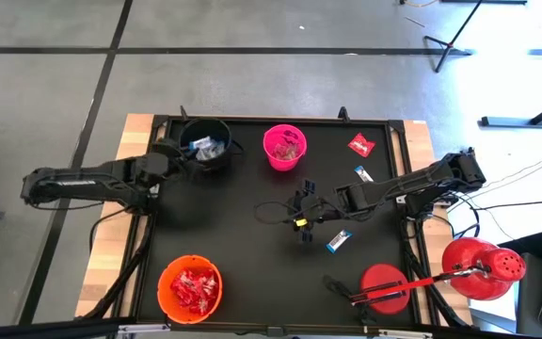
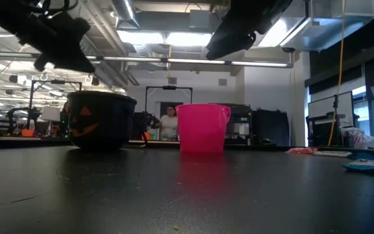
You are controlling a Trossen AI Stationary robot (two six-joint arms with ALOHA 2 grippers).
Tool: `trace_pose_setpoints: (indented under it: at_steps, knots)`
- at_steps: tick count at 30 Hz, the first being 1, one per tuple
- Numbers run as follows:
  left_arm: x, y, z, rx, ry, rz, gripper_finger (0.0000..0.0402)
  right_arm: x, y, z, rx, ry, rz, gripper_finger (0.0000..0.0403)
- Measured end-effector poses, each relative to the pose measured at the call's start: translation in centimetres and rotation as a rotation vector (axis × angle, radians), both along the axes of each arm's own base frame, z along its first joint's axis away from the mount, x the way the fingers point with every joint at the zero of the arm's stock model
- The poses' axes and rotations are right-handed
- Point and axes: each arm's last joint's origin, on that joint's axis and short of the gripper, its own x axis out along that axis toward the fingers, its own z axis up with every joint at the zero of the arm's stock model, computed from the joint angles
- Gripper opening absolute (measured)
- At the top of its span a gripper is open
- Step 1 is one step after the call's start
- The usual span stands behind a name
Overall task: Organize candy in baskets
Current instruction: Put the white chocolate bar into the black bucket
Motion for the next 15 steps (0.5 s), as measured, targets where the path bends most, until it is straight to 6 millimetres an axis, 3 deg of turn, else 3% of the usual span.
trace_pose_setpoints:
  at_steps: [6,10,15]
  knots:
    - [-0.6,0.0,-0.7,-0.057,0.035,0.025,0.0121,-0.2,-0.1,-0.3,-0.005,0.035,-0.007,0.0211]
    - [-0.2,0.0,-0.1,-0.066,-0.047,-0.028,0.0146,-1.3,-0.3,-1.1,-0.028,0.169,-0.023,0.0211]
    - [1.0,-0.8,2.8,-0.024,-0.251,-0.312,0.0153,-3.3,-0.9,-2.1,-0.035,0.386,-0.125,0.0211]
